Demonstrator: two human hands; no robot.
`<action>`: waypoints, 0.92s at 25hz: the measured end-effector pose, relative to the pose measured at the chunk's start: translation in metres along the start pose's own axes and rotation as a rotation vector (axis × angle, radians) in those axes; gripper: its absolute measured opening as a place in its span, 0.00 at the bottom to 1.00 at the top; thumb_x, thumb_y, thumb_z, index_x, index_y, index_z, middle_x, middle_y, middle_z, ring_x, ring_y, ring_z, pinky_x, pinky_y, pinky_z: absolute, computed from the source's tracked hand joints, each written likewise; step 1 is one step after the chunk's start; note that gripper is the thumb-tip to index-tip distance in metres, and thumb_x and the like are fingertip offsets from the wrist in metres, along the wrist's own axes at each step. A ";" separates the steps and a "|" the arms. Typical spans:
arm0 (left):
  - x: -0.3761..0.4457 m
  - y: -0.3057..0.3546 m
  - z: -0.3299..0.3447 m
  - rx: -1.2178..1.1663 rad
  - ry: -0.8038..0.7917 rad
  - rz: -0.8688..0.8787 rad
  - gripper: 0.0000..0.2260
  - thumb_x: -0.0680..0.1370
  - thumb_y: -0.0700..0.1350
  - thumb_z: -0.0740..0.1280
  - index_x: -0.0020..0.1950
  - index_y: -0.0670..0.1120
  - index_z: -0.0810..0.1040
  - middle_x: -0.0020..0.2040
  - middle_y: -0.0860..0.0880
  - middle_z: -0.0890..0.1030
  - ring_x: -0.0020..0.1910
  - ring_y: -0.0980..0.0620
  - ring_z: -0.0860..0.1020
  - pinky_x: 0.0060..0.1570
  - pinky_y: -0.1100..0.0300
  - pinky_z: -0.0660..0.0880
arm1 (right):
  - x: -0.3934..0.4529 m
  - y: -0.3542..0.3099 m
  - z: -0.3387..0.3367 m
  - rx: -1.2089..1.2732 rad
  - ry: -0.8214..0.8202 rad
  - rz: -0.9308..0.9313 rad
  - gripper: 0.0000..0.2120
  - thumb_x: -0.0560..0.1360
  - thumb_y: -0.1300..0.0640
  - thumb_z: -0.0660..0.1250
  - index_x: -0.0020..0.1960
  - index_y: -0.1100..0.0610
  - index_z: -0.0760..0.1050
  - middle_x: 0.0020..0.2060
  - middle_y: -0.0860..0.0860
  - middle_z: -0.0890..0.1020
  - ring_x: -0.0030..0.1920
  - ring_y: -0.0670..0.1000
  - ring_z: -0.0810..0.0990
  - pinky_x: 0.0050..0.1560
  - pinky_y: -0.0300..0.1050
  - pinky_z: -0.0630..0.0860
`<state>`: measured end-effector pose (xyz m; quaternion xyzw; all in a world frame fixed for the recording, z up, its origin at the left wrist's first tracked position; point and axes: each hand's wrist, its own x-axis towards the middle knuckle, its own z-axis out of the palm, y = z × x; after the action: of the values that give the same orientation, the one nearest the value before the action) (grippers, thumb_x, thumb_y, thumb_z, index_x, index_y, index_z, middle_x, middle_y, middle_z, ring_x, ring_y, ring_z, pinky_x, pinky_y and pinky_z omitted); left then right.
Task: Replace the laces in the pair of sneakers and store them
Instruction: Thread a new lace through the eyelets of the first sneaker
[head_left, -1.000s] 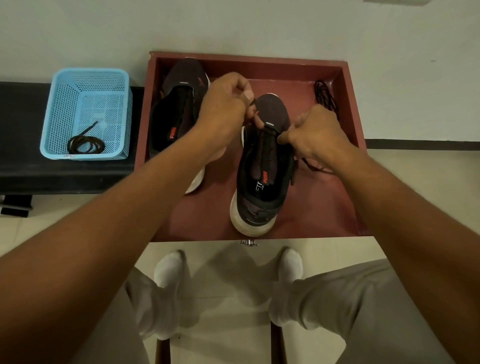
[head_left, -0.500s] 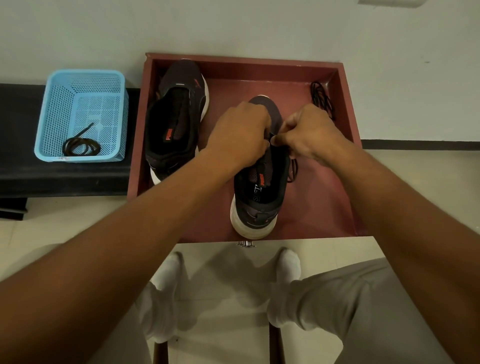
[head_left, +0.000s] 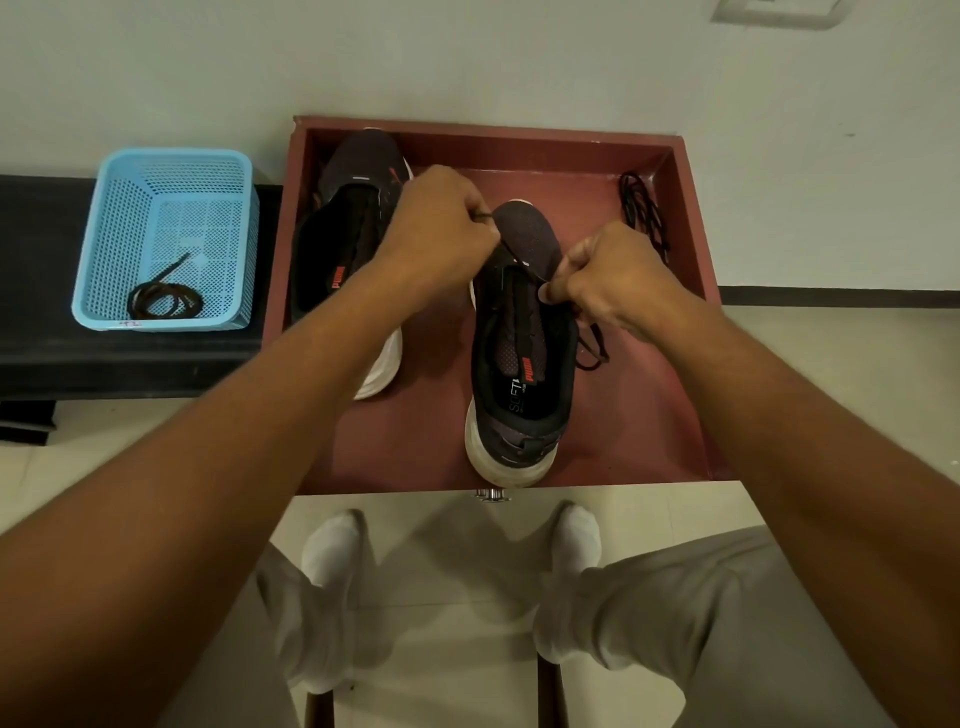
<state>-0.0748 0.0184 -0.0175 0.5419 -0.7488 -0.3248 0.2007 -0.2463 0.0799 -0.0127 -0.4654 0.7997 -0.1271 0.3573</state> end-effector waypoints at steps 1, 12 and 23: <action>0.000 -0.001 -0.010 -0.042 0.038 -0.026 0.06 0.76 0.38 0.69 0.44 0.40 0.86 0.42 0.43 0.85 0.39 0.53 0.81 0.42 0.61 0.78 | 0.001 0.000 0.000 0.003 -0.005 0.006 0.08 0.74 0.58 0.78 0.47 0.62 0.85 0.42 0.60 0.87 0.34 0.53 0.83 0.48 0.52 0.86; -0.004 0.019 -0.003 -0.979 -0.111 -0.228 0.06 0.86 0.38 0.56 0.52 0.45 0.70 0.53 0.42 0.87 0.53 0.48 0.85 0.49 0.55 0.76 | 0.001 -0.005 -0.001 -0.034 -0.028 -0.004 0.05 0.73 0.59 0.79 0.44 0.60 0.84 0.38 0.57 0.86 0.34 0.54 0.84 0.45 0.50 0.86; 0.009 0.015 0.019 -1.385 0.056 -0.510 0.10 0.81 0.39 0.55 0.40 0.47 0.67 0.45 0.43 0.83 0.45 0.47 0.82 0.49 0.56 0.76 | 0.006 -0.001 0.001 0.029 -0.042 0.009 0.08 0.73 0.60 0.79 0.48 0.63 0.85 0.42 0.57 0.87 0.35 0.53 0.84 0.45 0.49 0.86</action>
<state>-0.1001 0.0175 -0.0209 0.4563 -0.2176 -0.7456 0.4342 -0.2469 0.0743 -0.0156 -0.4590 0.7923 -0.1272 0.3813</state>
